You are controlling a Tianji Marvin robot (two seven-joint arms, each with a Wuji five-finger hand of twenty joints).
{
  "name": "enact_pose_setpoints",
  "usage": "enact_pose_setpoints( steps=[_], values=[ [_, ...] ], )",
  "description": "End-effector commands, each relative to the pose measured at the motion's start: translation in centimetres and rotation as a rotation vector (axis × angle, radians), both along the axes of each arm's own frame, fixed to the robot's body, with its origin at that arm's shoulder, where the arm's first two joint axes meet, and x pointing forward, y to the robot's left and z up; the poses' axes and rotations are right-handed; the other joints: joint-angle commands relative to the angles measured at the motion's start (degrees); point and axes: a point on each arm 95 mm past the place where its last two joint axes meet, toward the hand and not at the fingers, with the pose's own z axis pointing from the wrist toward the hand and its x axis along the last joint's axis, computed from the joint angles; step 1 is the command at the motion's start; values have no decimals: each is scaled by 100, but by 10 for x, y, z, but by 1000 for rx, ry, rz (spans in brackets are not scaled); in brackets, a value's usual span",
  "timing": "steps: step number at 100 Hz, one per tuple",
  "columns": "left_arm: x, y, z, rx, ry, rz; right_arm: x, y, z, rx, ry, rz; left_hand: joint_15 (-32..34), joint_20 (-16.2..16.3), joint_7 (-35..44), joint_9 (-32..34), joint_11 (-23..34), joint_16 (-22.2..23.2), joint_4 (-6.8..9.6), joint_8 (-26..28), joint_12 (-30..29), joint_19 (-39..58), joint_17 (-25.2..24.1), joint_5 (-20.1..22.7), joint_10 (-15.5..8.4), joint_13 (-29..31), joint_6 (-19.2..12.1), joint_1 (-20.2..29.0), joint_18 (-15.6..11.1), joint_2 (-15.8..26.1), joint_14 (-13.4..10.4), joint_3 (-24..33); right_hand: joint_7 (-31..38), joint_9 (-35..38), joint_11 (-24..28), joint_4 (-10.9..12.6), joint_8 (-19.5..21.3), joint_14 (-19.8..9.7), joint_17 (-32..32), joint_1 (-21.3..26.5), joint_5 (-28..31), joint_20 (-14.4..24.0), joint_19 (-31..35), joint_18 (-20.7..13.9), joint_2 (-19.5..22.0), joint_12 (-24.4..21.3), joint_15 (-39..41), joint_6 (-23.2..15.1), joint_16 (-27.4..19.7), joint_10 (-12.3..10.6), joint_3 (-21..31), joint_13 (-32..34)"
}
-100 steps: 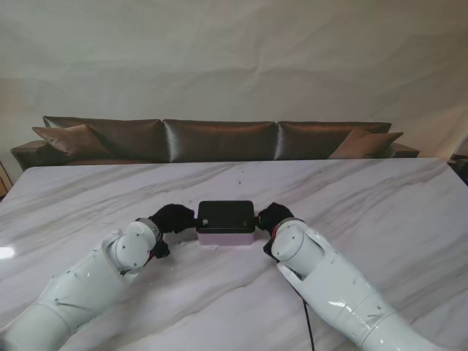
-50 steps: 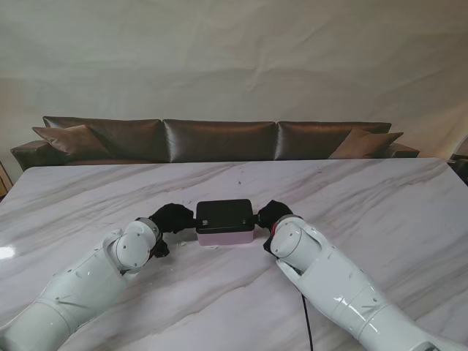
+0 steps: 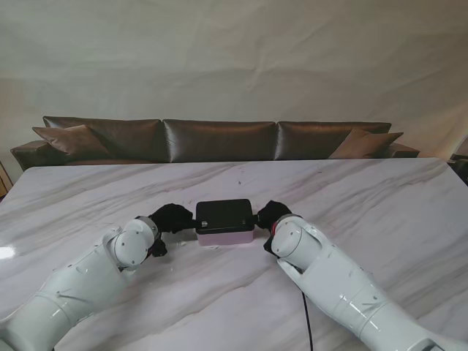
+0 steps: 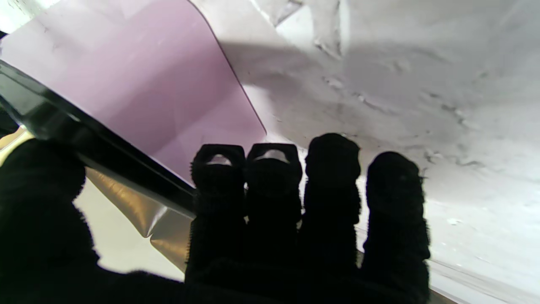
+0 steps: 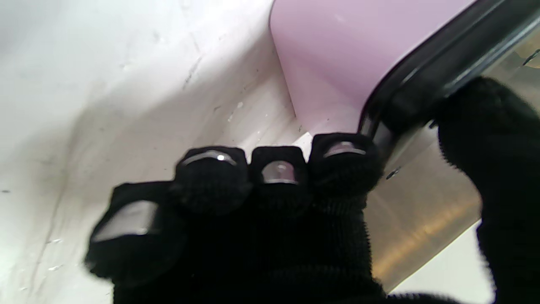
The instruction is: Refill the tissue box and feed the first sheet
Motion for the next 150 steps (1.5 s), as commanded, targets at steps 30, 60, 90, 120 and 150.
enact_pose_setpoints(
  steps=[30,60,90,120,150],
  values=[
    [-16,9,-29,63,91,-16,-17,-9,-44,-47,115,22,32,-90,282,188,279,143,168,-63,22,-716,-17,107,20,196,114,1119,-141,-1323,-162,3625,232,363,250,442,-69,291,301,1345,274,42,796,-559,-368,93,658,266,163,280,1088,192],
    [-15,11,-26,73,90,-13,-18,-10,-57,-71,139,49,28,-43,292,163,275,173,163,-44,33,-733,-59,61,-34,166,53,1081,-185,-1235,-163,3573,282,353,303,515,-84,368,308,1416,260,61,837,-570,-436,59,717,366,187,454,1206,188],
    [-15,11,-27,68,99,-2,-17,-12,-54,-83,126,56,-149,-32,176,47,79,121,63,-6,1,-838,-139,-82,-164,24,-127,1022,-198,-971,-113,3314,332,365,355,452,-193,371,310,1379,271,123,901,-658,-419,-60,782,346,195,475,1250,187],
    [-11,14,-21,-23,76,62,-13,-8,-32,-61,33,2,-1191,-339,-1186,-912,-1277,-579,-1422,-761,-731,-1387,-797,-1045,-127,-988,-222,825,-146,311,297,649,-336,310,26,240,595,197,327,493,231,27,744,-779,935,17,624,-132,143,4,-456,197],
    [-11,20,-6,-63,71,101,-12,-4,-10,-78,-1,9,-1283,-259,-1334,-1212,-1340,-535,-942,-743,-670,-1517,-977,-1369,13,-1248,63,230,-42,735,437,-418,-505,-117,-56,1094,633,139,149,-599,-442,2,637,-985,1637,137,386,-134,8,-80,-1444,201]
  ],
)
